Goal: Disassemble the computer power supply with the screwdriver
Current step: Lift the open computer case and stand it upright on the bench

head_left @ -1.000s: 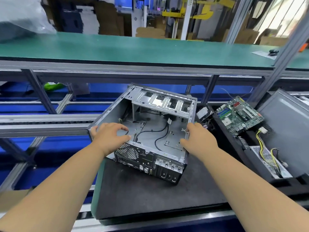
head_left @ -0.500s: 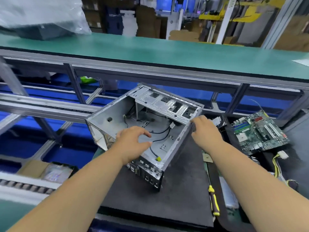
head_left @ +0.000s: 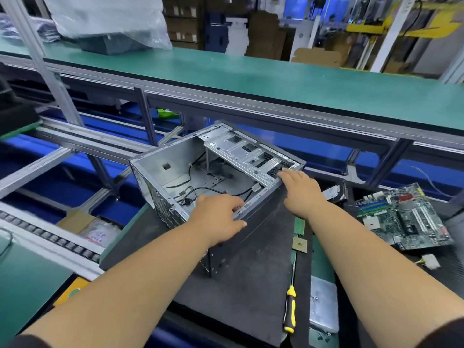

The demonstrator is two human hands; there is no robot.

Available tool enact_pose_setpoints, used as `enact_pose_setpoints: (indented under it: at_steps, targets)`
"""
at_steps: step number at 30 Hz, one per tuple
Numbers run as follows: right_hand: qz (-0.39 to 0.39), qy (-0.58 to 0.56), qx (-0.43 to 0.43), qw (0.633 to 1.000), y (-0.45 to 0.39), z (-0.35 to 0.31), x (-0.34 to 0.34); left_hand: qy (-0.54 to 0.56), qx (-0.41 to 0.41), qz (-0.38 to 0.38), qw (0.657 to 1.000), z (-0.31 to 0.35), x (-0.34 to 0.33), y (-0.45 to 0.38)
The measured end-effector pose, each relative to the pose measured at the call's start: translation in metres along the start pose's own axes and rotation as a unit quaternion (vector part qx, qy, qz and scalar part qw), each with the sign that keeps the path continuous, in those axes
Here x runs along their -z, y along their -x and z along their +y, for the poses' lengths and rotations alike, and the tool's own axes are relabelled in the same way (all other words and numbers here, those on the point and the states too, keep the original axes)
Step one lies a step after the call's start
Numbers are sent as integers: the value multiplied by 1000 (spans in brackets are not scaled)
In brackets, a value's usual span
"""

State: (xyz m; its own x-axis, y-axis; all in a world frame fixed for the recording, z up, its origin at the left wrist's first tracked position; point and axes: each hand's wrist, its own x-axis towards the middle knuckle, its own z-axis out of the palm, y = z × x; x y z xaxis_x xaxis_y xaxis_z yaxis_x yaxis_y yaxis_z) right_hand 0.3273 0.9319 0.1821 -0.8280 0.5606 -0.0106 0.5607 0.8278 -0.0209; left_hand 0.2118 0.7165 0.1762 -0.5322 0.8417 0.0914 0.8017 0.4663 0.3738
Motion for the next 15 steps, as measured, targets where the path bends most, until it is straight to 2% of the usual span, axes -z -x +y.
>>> enact_pose_setpoints:
  at_steps: [3, 15]
  targets:
    - [1, 7, 11, 1000, 0, 3, 1, -46, -19, 0, 999, -2, 1, -1]
    - [13, 25, 16, 999, 6, -26, 4, -19, 1, -38, 999, -49, 22, -1]
